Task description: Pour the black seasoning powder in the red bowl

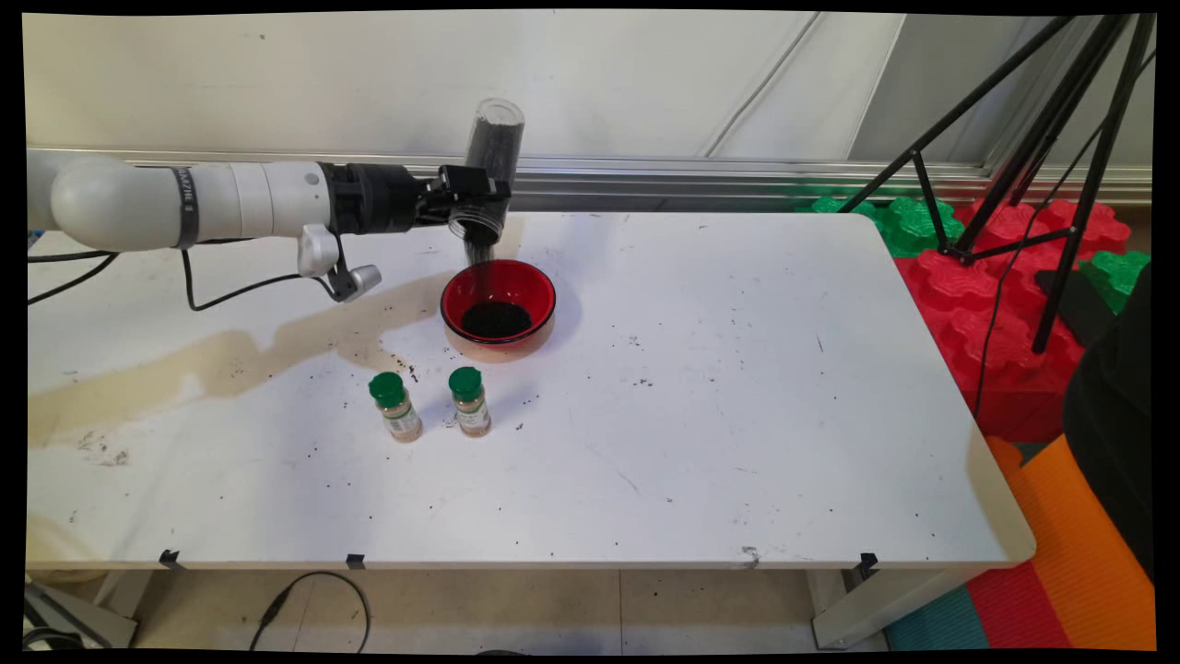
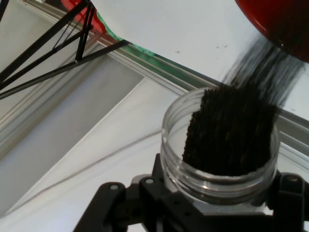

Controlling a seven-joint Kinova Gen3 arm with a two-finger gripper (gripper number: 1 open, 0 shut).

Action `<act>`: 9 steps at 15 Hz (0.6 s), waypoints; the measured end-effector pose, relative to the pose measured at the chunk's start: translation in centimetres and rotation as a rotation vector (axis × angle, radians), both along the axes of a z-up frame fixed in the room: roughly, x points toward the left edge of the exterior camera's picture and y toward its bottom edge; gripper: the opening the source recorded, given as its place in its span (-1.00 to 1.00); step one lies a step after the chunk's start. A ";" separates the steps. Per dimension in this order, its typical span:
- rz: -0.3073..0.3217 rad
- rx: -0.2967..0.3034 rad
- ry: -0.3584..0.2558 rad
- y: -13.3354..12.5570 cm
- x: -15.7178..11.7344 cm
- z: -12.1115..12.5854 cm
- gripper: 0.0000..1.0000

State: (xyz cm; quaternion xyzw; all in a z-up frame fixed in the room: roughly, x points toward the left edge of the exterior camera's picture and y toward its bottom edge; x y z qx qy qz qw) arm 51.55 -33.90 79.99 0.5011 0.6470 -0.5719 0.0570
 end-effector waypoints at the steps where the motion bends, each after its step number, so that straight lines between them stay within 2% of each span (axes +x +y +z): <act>1: -0.001 -0.002 -0.002 0.1 -0.1 0.0 -1.00; 9: -0.007 -0.010 -0.009 0.2 -0.3 0.0 -1.00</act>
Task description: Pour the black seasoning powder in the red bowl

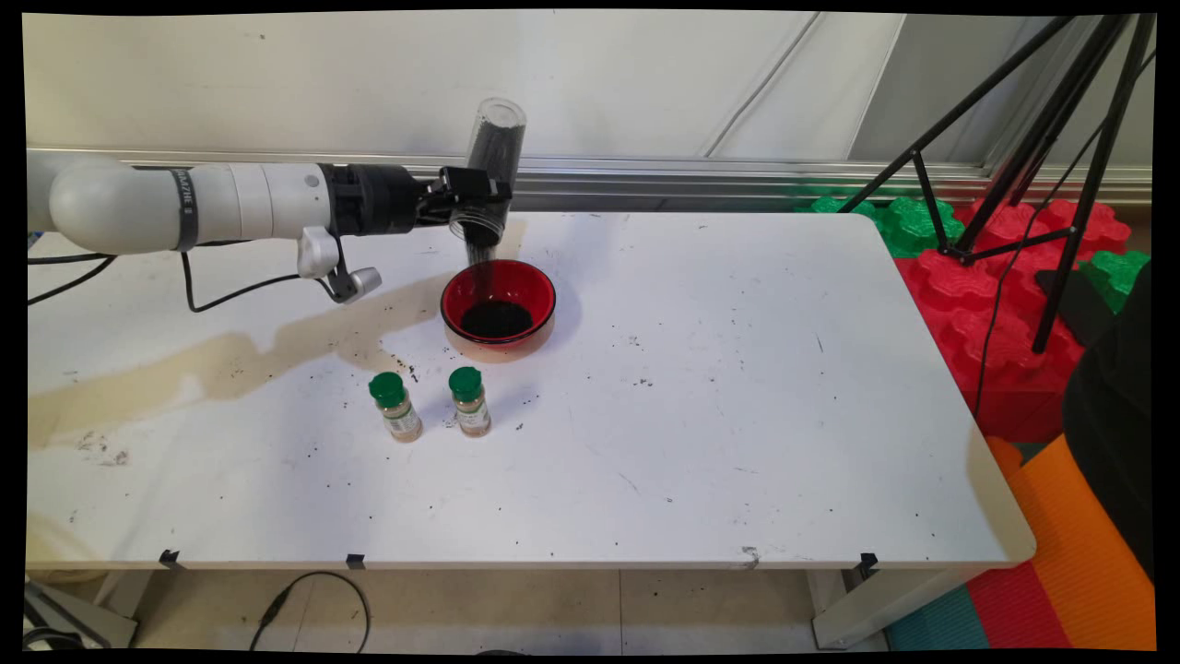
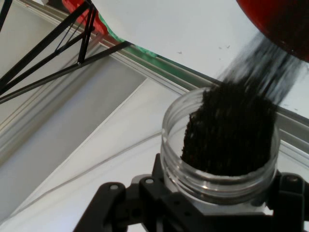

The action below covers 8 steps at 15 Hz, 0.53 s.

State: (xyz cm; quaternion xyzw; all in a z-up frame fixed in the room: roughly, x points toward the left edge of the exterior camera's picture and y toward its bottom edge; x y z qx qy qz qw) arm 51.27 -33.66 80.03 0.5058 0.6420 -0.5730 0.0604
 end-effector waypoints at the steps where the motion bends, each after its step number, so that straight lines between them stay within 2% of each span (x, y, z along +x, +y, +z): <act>1: -0.001 -0.001 -0.001 0.0 0.0 0.0 -1.00; 8: -0.005 -0.007 -0.007 0.1 -0.2 0.0 -1.00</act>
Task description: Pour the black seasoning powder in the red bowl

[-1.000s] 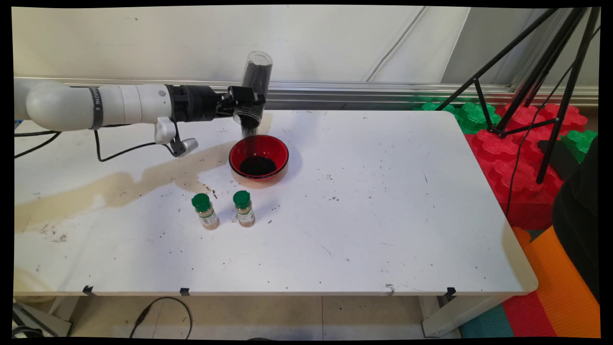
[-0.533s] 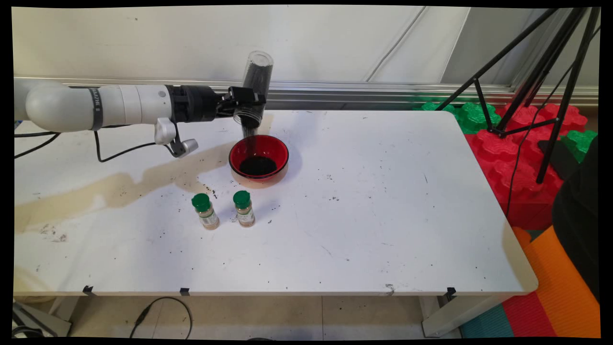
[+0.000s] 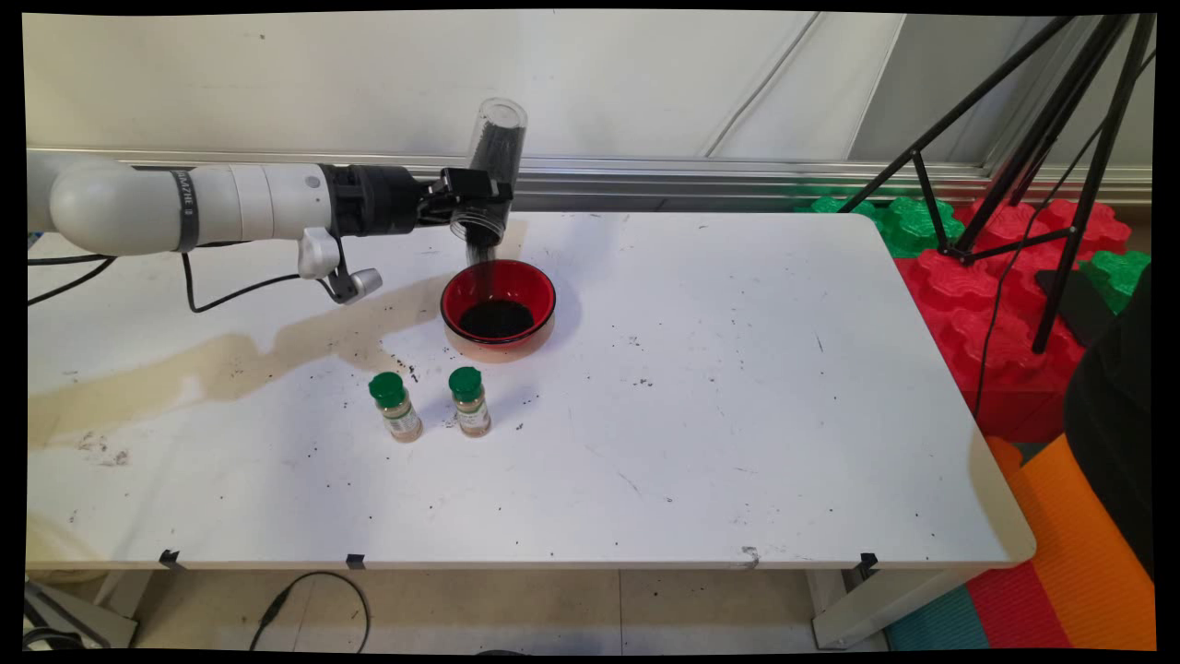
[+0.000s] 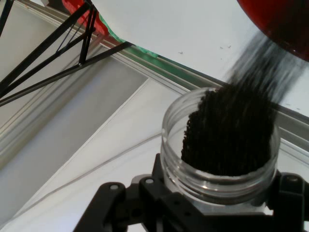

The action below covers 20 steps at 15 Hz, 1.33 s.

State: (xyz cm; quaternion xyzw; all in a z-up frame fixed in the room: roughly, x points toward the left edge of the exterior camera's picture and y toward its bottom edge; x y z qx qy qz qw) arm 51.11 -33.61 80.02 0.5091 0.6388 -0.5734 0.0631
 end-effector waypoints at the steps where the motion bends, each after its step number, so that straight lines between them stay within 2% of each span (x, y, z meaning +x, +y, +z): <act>1: -0.001 0.000 -0.001 0.0 0.0 0.0 -1.00; 14: -0.006 0.000 -0.007 0.0 -0.1 -0.1 -1.00; 20: -0.003 0.018 0.012 0.1 -0.2 -0.2 -1.00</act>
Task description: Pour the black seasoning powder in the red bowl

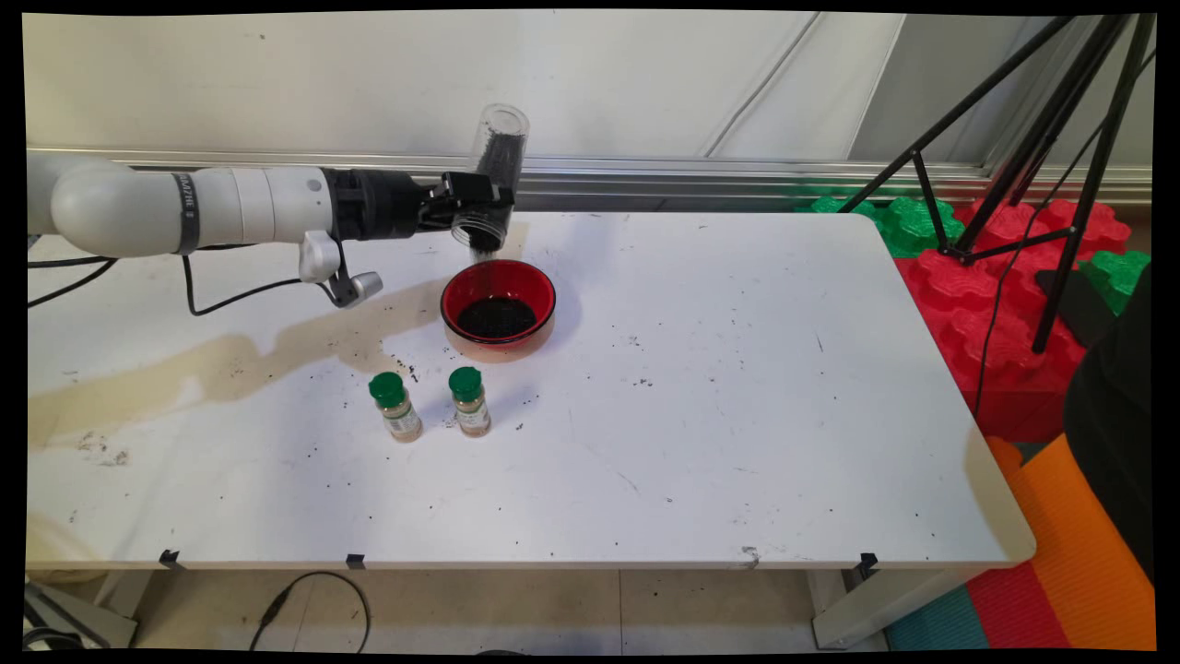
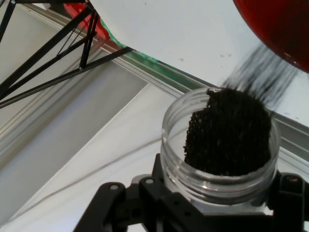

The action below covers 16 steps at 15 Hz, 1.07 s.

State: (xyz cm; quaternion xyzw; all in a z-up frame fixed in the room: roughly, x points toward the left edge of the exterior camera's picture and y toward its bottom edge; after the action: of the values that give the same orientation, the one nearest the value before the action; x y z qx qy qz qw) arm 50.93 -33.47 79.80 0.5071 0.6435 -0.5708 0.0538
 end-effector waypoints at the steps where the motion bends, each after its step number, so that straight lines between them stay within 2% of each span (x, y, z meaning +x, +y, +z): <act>1: 0.002 0.008 0.008 0.1 0.0 0.0 -1.00; 8: 0.012 0.050 0.047 0.2 -0.2 -0.2 -1.00; 16: 0.044 0.130 0.128 0.4 -0.2 -0.4 -1.00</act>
State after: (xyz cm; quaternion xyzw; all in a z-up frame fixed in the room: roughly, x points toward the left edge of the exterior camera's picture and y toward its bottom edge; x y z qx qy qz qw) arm 50.72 -33.07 79.37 0.4577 0.6924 -0.5578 -0.0079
